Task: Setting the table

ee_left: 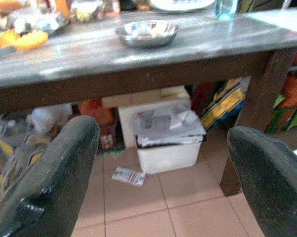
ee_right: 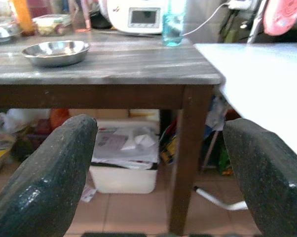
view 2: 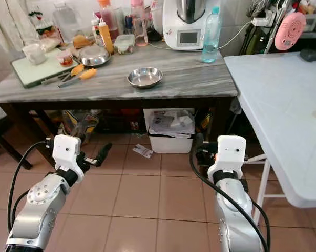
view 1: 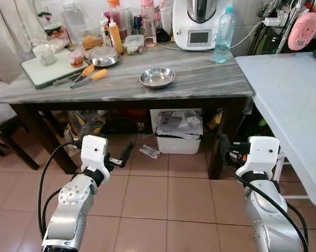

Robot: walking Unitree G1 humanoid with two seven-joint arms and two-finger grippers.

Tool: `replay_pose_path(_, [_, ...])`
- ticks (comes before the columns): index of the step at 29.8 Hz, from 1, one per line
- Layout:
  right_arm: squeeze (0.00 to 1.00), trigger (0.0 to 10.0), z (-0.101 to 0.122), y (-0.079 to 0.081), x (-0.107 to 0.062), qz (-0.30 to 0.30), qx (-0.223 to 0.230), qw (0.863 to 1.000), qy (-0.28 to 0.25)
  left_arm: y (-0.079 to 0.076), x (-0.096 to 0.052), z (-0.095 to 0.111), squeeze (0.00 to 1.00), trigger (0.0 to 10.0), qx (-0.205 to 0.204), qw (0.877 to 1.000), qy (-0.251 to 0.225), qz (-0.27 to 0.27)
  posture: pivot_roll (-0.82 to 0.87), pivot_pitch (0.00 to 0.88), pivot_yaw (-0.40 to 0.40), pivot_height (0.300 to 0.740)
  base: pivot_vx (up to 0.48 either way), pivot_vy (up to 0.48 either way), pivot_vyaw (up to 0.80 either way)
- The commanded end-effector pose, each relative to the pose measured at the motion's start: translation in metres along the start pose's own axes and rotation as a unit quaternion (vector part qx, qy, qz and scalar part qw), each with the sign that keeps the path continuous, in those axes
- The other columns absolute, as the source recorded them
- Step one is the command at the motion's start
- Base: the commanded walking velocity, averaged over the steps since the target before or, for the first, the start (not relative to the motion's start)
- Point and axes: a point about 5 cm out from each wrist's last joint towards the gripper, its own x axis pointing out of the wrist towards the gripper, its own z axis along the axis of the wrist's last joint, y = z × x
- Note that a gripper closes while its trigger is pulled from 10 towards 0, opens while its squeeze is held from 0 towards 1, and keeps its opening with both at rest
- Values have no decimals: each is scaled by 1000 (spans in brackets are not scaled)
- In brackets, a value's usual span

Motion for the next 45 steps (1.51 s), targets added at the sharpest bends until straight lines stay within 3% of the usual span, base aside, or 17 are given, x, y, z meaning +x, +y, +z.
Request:
replay_pose_path(1, [0, 10000, 2, -1, 1, -1, -3, 1000, -5, 0, 1, 3, 0, 10000, 1, 1000, -3, -3, -36, 0, 94, 740, 0, -480, 0])
replay_pose_path(20, [0, 10000, 5, -1, -4, -8, 7, 1000, -19, -2, 3, 8, 0, 10000, 0, 1000, -4, -15, -41, 0, 103, 740, 0, -480, 0])
replay_pose_path(31, [0, 10000, 5, 0, -4, -9, 8, 1000, -21, -6, 4, 9, 0, 10000, -2, 1000, -4, -22, -41, 0, 111, 740, 0, -480, -490])
replay_pose_path(45, [0, 10000, 4, -1, -6, -16, 7, 1000, -21, -11, 9, 12, 0, 10000, -3, 1000, -4, -30, -46, 3, 122, 740, 0, -480, 0])
